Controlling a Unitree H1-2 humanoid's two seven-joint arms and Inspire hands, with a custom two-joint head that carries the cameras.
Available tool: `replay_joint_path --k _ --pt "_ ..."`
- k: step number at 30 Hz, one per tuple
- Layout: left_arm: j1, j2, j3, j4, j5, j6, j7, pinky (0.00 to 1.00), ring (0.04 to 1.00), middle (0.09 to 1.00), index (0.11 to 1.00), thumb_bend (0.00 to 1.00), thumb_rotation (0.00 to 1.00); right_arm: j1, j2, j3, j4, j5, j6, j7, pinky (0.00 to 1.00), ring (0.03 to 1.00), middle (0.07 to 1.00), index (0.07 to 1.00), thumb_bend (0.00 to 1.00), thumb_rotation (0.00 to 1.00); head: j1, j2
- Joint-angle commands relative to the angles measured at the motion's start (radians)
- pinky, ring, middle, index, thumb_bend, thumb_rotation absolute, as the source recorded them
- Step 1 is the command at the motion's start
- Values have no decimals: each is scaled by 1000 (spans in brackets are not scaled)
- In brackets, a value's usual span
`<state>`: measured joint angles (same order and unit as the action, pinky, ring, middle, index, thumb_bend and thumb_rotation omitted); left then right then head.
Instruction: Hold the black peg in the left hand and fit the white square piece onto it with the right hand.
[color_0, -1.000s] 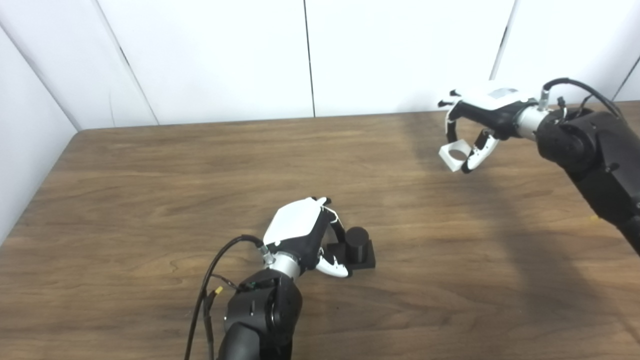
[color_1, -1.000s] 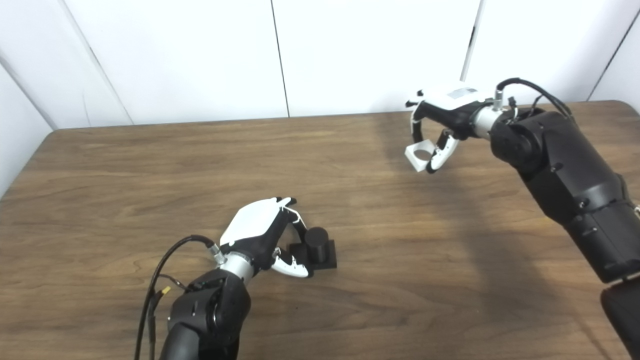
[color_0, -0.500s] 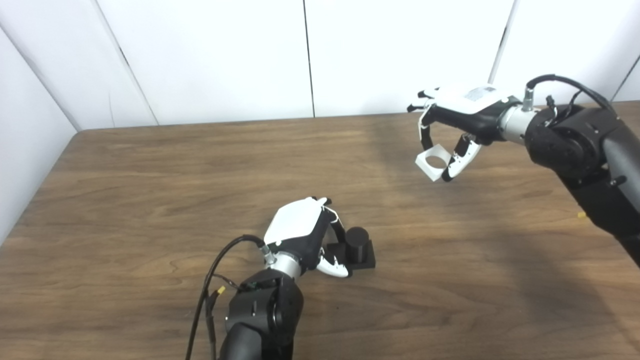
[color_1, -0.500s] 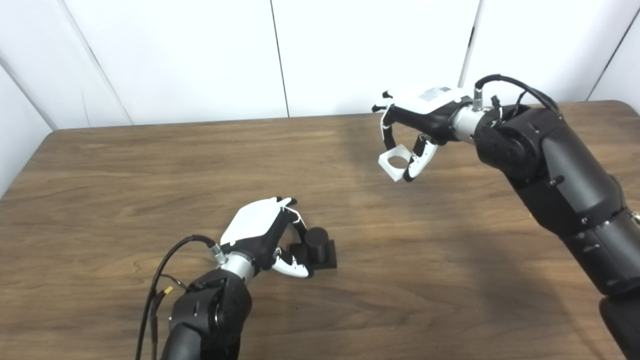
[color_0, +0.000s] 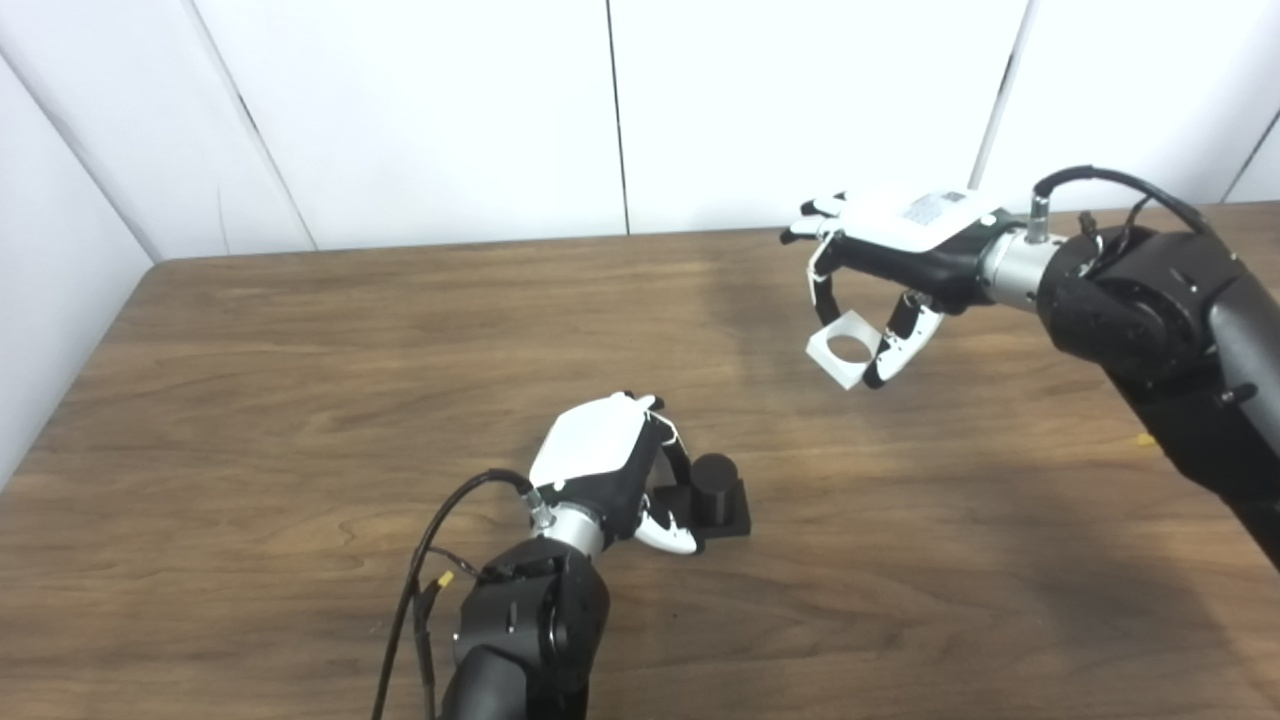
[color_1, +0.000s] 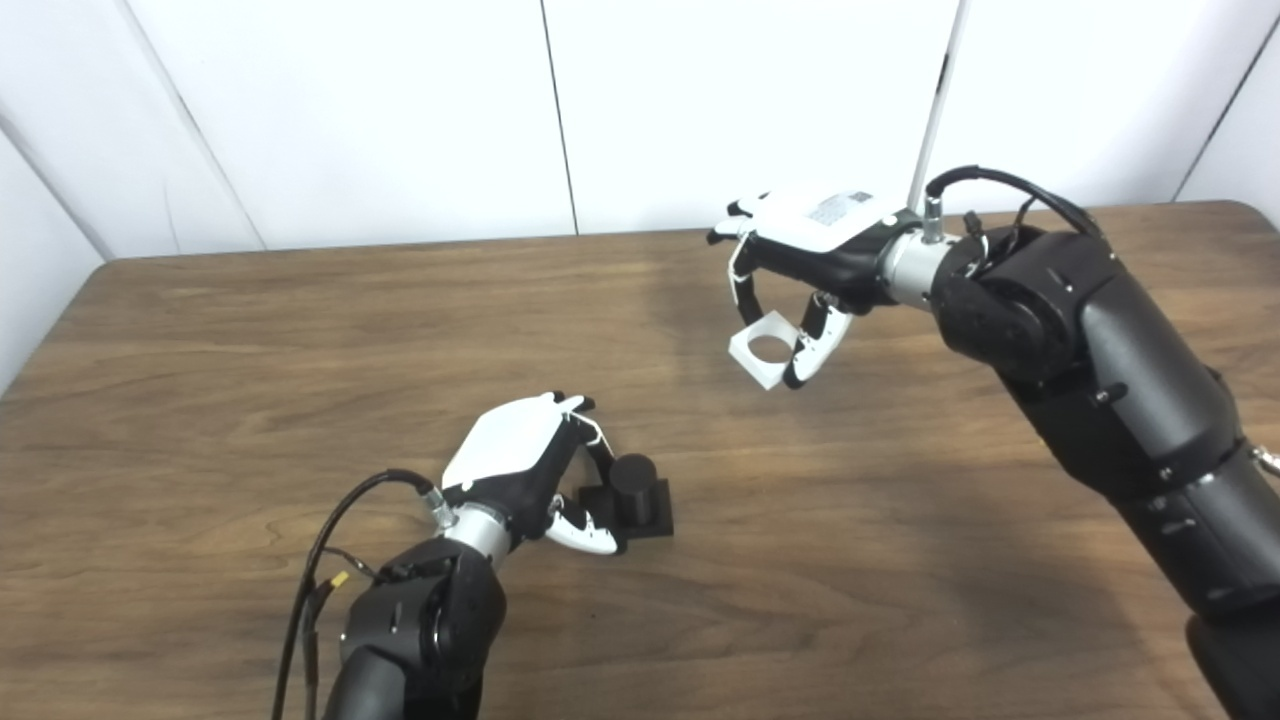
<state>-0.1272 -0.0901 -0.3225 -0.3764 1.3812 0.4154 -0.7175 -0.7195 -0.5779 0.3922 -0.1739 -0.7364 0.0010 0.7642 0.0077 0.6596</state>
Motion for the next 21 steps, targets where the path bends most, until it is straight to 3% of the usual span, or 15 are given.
replay_joint_path --k 1,17,21 --pt "-16 6 -6 20 19 -7 3 1000 1000 950 479 527 61 -39 0 -22 -49 6 12 5 1000 1000 946 492 523 152 1 2" --pt "-19 3 -4 20 19 -4 -9 1000 1000 956 480 527 62 -23 47 -3 -138 7 10 76 1000 1000 946 492 524 153 0 2" --pt "-14 4 0 25 5 -4 14 1000 1000 951 479 527 60 -24 65 3 -153 7 13 97 1000 1000 947 492 523 153 0 5"
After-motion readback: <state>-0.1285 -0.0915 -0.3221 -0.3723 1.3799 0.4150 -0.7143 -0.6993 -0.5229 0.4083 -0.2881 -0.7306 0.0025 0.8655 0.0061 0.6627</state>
